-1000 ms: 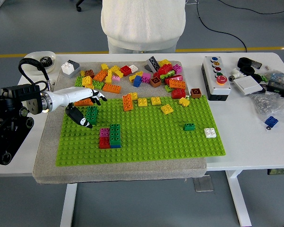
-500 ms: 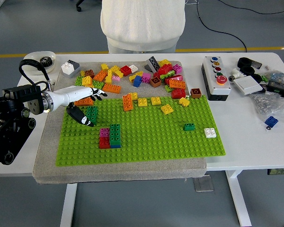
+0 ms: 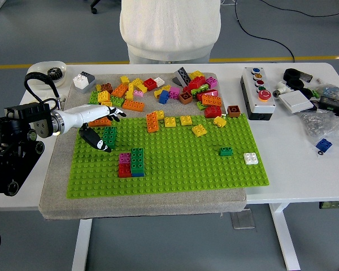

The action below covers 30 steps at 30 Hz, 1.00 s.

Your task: Pick up the brick,pile it on top of brick,press brick,pick up the brick,pile it on top of brick,press brick

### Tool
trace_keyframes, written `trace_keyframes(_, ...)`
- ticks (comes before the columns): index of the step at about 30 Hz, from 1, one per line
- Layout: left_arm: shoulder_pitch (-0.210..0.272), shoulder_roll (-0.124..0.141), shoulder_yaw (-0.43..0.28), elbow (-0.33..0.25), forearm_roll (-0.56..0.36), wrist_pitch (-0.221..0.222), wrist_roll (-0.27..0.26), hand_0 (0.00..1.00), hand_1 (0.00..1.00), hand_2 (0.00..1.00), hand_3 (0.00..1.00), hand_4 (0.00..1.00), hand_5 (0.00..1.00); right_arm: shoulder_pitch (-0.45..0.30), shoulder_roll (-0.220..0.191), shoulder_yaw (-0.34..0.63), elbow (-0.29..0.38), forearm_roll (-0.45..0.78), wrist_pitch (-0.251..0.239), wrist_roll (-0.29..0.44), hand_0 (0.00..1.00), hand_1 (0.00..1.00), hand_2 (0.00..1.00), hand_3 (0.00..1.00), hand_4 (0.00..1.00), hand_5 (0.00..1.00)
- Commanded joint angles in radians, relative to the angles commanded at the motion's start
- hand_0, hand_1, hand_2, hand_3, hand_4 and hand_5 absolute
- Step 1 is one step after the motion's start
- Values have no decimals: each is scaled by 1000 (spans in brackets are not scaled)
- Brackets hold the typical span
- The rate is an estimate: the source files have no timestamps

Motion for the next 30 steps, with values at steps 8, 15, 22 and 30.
trace_keyframes(8, -6, -8, -2, 20, 0, 9, 9, 934, 817, 831, 912, 998, 176, 0, 0, -2, 0, 0, 0, 2, 743, 644, 719, 647, 871, 413)
trace_keyframes(15, -8, -10, -6, 30, 0, 12, 21, 935, 811, 804, 896, 998, 179, 0, 0, -2, 0, 0, 0, 2, 743, 644, 719, 647, 871, 414)
trace_keyframes(22, -4, -8, -6, 27, 0, 0, 29, 911, 778, 762, 849, 998, 187, 1, 0, -1, 0, 0, 0, 1, 743, 644, 719, 649, 874, 413)
trace_keyframes(30, -1, -9, -5, 28, 0, 10, 35, 907, 777, 754, 842, 998, 189, 2, 0, -3, 0, 0, 0, 2, 743, 644, 719, 650, 876, 413)
